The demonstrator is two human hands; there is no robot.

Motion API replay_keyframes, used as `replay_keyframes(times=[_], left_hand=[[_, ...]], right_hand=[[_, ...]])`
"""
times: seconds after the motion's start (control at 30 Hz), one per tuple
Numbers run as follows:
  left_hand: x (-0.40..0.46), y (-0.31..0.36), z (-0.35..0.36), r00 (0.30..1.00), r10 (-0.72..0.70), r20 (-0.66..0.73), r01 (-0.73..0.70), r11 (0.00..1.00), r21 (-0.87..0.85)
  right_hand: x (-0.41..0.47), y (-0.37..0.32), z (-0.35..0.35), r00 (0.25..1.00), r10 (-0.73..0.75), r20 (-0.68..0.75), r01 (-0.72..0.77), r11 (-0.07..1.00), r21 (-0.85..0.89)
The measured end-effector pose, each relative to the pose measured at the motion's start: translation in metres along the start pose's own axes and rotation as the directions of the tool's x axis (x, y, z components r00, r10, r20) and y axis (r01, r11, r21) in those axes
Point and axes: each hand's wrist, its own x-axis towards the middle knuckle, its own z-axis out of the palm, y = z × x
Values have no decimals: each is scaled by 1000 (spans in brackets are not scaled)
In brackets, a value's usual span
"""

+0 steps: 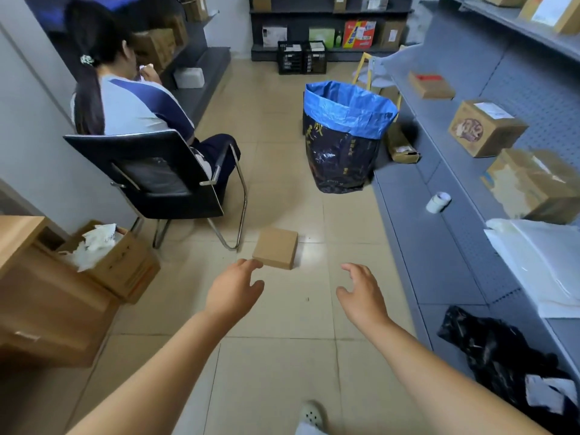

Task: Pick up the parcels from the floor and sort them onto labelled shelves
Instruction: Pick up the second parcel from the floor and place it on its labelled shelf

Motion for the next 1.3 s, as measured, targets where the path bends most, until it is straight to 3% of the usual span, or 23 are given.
replay_keyframes(times=[0.37, 0.83, 1.0, 1.3], left_hand=[[149, -24, -3, 997, -71, 33, 71, 997, -3], [370, -92, 9, 959, 47, 280, -57, 998, 30], [431, -99, 40, 931, 19, 364, -33, 999, 31], [529, -124, 134, 896, -131, 425, 137, 990, 18]], right_hand=[[153, -32, 26, 997, 30, 69, -30, 1000, -2], [308, -77, 99, 965, 264, 14, -264, 963, 62], [363, -64, 114, 950, 307, 57, -310, 949, 63], [489, 1, 168, 924, 342, 172, -346, 938, -10]])
